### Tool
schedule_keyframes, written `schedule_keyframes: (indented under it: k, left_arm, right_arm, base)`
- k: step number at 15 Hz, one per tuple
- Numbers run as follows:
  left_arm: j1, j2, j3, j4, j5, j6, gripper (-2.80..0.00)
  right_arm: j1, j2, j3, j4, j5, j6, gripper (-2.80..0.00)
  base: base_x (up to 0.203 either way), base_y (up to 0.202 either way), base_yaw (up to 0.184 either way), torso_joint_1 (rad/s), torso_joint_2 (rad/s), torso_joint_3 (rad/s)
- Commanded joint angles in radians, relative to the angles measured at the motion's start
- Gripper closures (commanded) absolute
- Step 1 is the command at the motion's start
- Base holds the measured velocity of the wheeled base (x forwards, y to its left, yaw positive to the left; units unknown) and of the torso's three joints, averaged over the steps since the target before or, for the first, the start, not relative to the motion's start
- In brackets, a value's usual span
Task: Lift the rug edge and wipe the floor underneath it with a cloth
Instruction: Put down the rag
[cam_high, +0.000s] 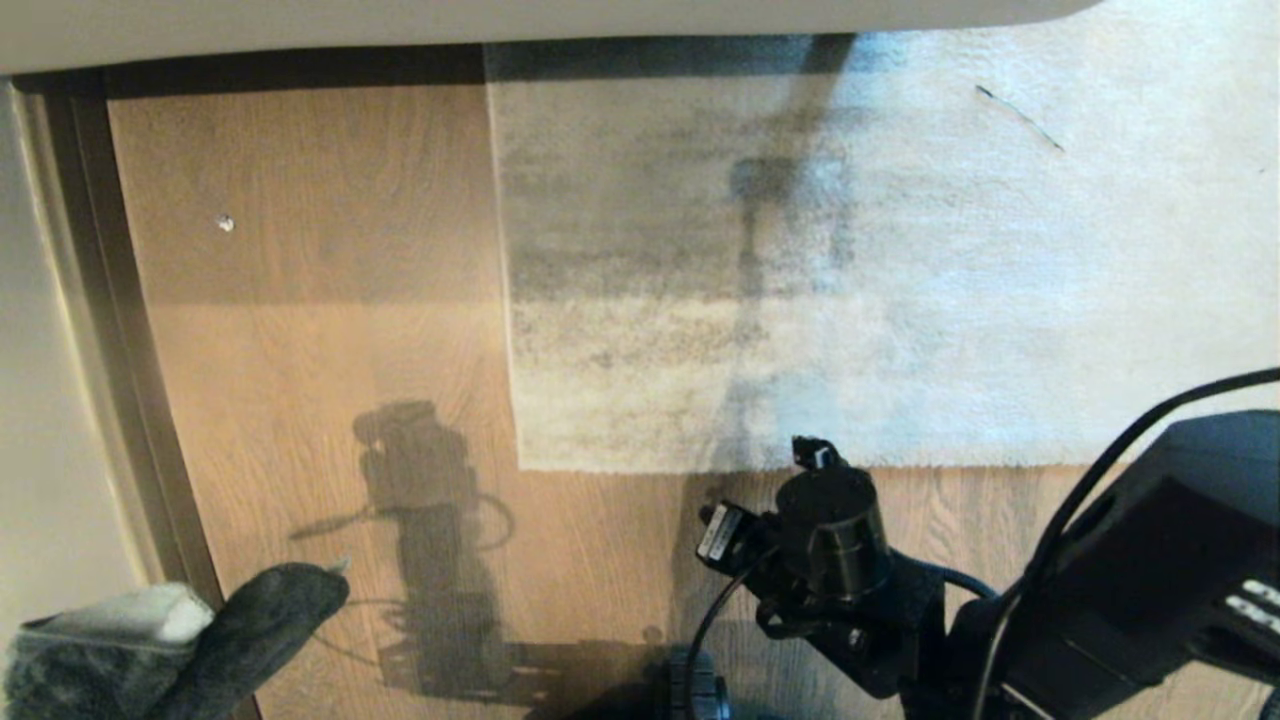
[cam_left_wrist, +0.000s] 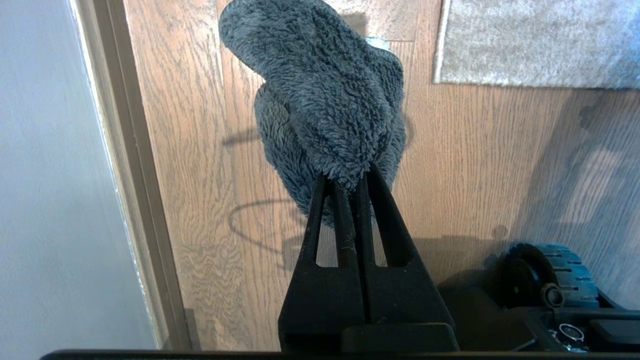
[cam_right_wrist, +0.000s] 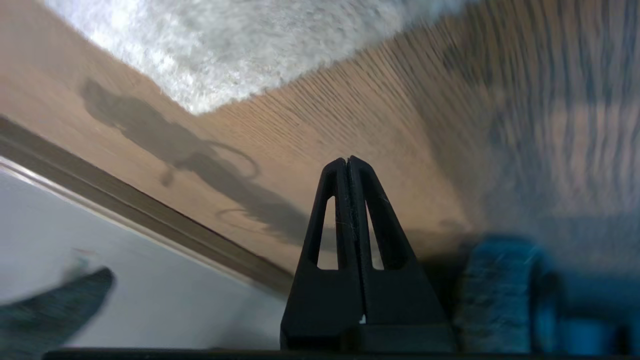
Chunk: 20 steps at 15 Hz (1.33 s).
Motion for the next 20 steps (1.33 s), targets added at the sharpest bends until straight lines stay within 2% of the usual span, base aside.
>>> schedule_keyframes:
  k: [1,4,8,14,16,20]
  left_arm:
    - [0.000,0.000,0.000,0.000,0.000,-0.001,0.00]
    - [0.000,0.000,0.000,0.000,0.000,-0.001,0.00]
    - [-0.001,0.000,0.000,0.000,0.000,-0.001,0.00]
    - [0.000,0.000,0.000,0.000,0.000,-0.001,0.00]
    - [-0.001,0.000,0.000,0.000,0.000,-0.002,0.00]
    - [0.000,0.000,0.000,0.000,0.000,-0.001,0.00]
  right_arm:
    - [-0.007,-0.014,-0.013,0.039,-0.001,0.054,0.00]
    - [-0.045,-0.009,-0.069,0.122,-0.001,0.113,0.00]
    - [-0.113,0.039,-0.159,0.189,-0.001,0.117,0.00]
    - [-0.164,0.150,-0.279,0.141,-0.015,0.097,0.00]
    - [-0.165,0.173,-0.282,0.065,-0.021,0.094,0.00]
    - [-0.163,0.172,-0.275,0.053,-0.021,0.094,0.00]
  base:
    - [0.000,0.000,0.000,0.000,0.00,0.000]
    - [0.000,0.000,0.000,0.000,0.00,0.000]
    - [0.000,0.000,0.000,0.000,0.00,0.000]
    - [0.000,0.000,0.000,0.000,0.00,0.000]
    - [0.000,0.000,0.000,0.000,0.00,0.000]
    - [0.000,0.000,0.000,0.000,0.00,0.000]
